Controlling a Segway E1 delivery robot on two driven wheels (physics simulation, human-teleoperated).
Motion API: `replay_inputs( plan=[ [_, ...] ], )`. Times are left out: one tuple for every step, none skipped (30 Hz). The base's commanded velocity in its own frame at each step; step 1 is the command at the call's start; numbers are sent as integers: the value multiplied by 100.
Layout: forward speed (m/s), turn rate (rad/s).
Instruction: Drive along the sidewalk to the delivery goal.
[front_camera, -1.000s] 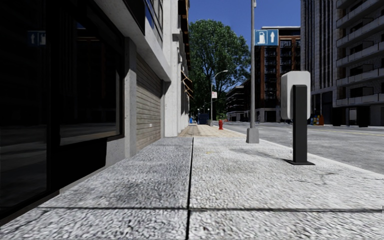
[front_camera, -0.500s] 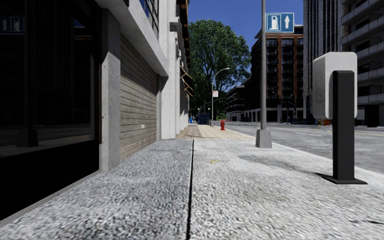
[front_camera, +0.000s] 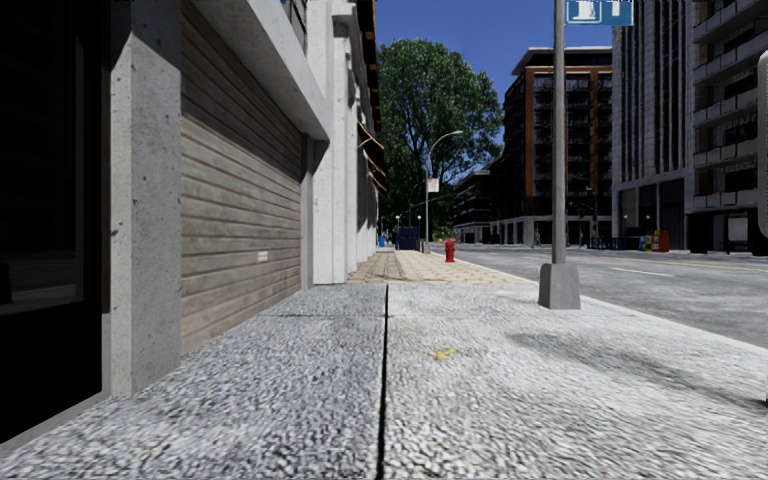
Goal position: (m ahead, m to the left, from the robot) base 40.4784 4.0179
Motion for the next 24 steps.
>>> replay_inputs(
  plan=[
    [200, -10],
    [200, -11],
    [200, -11],
    [200, -11],
    [200, -11],
    [200, -13],
    [200, -13],
    [200, -13],
    [200, -13],
    [200, -13],
    [200, -13],
    [200, -13],
    [200, -13],
    [200, -13],
    [200, -14],
    [200, -14],
    [200, -15],
    [200, -15],
    [200, -13],
    [200, -13],
    [200, -13],
    [200, -13],
    [200, -13],
    [200, -15]
  ],
)
